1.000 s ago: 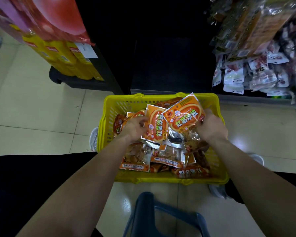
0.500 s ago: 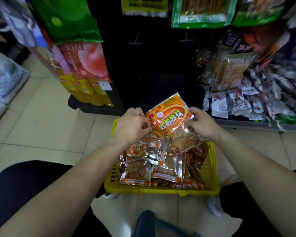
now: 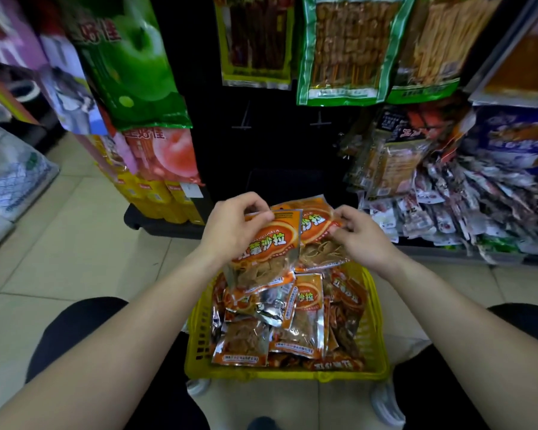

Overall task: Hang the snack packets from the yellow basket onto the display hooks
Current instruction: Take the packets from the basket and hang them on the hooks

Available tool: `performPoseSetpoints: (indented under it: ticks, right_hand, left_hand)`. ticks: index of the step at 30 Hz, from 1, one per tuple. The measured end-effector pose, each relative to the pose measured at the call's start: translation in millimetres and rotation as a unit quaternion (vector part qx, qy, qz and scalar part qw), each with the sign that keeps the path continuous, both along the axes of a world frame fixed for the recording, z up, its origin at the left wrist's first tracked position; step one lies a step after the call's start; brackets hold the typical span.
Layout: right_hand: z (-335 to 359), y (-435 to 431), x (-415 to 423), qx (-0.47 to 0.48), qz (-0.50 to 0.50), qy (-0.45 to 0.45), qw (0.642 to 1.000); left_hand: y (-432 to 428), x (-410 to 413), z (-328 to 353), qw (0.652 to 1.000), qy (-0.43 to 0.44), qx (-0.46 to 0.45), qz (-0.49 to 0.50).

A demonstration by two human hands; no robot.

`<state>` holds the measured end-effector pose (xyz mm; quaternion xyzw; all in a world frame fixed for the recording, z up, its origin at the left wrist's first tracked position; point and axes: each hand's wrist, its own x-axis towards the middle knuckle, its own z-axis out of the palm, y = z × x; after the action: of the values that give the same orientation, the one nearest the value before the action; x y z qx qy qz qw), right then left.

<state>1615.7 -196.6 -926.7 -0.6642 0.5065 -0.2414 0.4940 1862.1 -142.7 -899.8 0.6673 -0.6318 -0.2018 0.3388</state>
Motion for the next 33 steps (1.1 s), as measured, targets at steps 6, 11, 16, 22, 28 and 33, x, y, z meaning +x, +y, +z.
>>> performPoseSetpoints:
  ticks: [6,11,16,22,28,33]
  right_hand:
    - [-13.6,-18.7,10.5,-0.02,-0.027,0.021,0.999]
    - [-12.7,-33.1,19.7,0.001,-0.011,-0.05,0.999]
    - [-7.1,-49.0,22.0,-0.109,-0.011,-0.056,0.992]
    - [-18.6,-73.4,15.4,-0.137,-0.048,-0.002,0.989]
    - [-19.1,-76.4,17.9,-0.113,-0.065,-0.019,0.991]
    - [-14.4,-64.4,30.1,-0.025,0.006,-0.103,0.994]
  left_hand:
    - [-7.5,-4.1,-3.2,0.998,0.06,0.002,0.001]
    - [-19.3,-9.5,-11.0,0.996,0.083,-0.002,0.024]
    - [-36.5,-5.1,-16.0,0.993,0.117,0.005,0.031]
    - [-49.4,11.7,-19.8,0.996,0.091,-0.008,0.0]
    - [-55.2,15.2,-10.0,0.987,0.15,0.012,-0.056]
    - [-58.9,12.1,-18.2,0.99,0.137,-0.024,-0.025]
